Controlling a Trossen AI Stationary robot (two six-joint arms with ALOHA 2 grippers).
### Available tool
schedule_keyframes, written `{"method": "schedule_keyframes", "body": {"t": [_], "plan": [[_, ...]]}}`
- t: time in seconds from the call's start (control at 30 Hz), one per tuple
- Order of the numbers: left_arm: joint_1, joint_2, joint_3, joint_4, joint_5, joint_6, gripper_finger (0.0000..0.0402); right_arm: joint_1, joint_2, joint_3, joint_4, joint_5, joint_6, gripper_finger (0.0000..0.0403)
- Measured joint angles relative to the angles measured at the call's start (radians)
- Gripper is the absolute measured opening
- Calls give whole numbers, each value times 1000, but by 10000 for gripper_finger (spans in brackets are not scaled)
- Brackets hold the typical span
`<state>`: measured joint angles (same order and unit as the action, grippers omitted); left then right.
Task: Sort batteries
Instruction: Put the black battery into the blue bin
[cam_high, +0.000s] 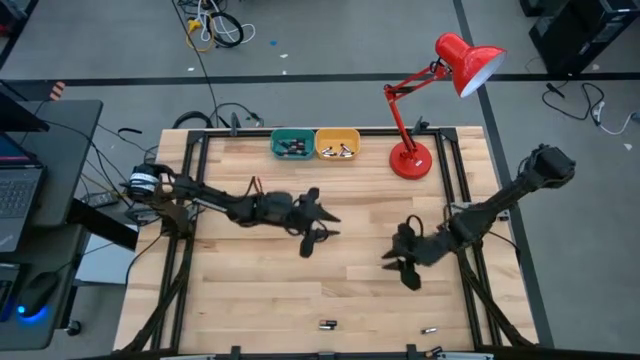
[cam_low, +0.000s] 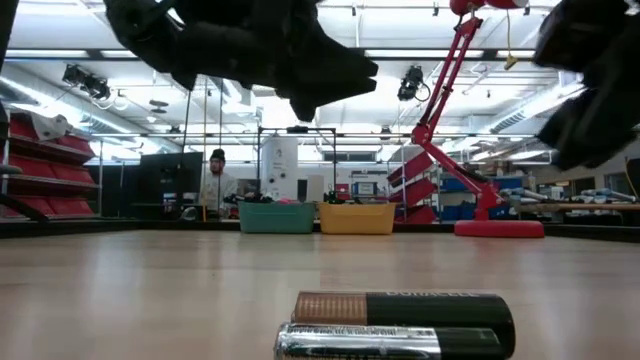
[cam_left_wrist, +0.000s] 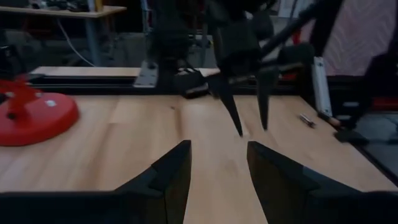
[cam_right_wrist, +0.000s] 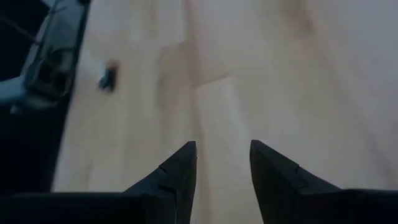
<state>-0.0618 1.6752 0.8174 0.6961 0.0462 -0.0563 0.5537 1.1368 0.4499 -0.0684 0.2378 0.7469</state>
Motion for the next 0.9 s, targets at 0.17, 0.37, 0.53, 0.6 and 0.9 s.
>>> {"method": "schedule_keyframes", "body": {"t": [0.17, 0.37, 0.53, 0.6, 0.9], "plan": [[-86, 0, -5, -18, -51, 3, 172, 130, 56, 91, -155, 1, 136, 134], [-197, 0, -5, -98, -53, 33, 172, 238, 193, 206, -274, 3, 268, 134], [-303, 31, -6, -193, -53, 33, 172, 297, 298, 260, -285, 19, 320, 134], [-347, 63, -5, -152, -52, 15, 172, 310, 331, 269, -287, 58, 330, 133], [-488, 271, -4, 166, -120, -63, 172, 299, 400, 271, -263, 190, 347, 133]]}}
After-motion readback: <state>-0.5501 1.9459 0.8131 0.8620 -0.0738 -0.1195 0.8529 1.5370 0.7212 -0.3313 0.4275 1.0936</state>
